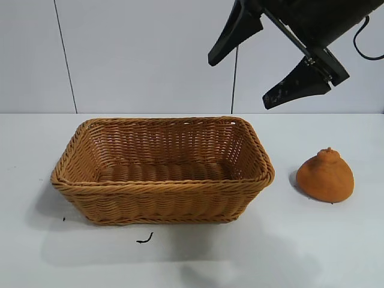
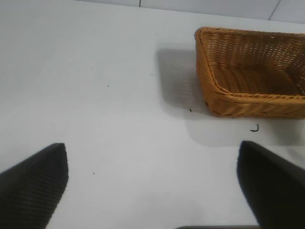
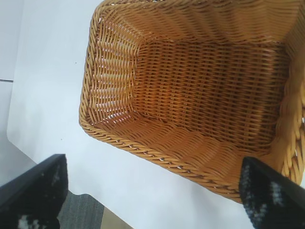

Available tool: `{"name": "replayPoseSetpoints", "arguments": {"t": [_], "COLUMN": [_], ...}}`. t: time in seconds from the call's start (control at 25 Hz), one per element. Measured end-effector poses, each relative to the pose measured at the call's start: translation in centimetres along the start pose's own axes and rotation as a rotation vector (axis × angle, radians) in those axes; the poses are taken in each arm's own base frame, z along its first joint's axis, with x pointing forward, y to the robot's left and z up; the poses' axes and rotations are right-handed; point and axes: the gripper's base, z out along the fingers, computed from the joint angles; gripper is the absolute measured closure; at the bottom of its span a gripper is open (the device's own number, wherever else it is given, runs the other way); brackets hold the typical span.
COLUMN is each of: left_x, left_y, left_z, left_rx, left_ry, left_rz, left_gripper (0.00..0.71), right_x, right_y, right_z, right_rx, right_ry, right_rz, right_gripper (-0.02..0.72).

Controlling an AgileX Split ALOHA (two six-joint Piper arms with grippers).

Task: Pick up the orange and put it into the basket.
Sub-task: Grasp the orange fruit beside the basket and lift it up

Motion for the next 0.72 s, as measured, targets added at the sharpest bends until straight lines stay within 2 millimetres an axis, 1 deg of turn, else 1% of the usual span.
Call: {"name": "replayPoseSetpoints", "arguments": {"t": [0.08, 0.16, 0.48, 0.56, 0.72], "left_x": [0.0, 0.0, 0.0, 0.0, 0.0], "left_y": [0.0, 0.0, 0.0, 0.0, 0.0], "left_z": [0.0, 0.0, 0.0, 0.0, 0.0], "left_rx": [0.000, -0.001, -0.002, -0.002, -0.002], "left_ry": [0.000, 0.000, 0.000, 0.000, 0.000], "left_rz": [0.001, 0.003, 0.008, 0.009, 0.010], "left_gripper": [0.018, 0.018, 0.018, 0.018, 0.018], "right_x": [0.0, -0.2, -0.7, -0.7, -0.5], "right_y": [-0.2, -0.9, -6.1, -7.0, -7.9], "right_z": [-0.1, -0.4, -3.2, -3.5, -3.9], "right_rx": [0.012, 0.035, 0.214, 0.270, 0.377], "right_ry": [0.001, 0.000, 0.007, 0.015, 0.026], "right_rz": [-0.007, -0.009, 0.055, 0.056, 0.049], "right_gripper": [0.008, 0.008, 0.008, 0.008, 0.008]}}
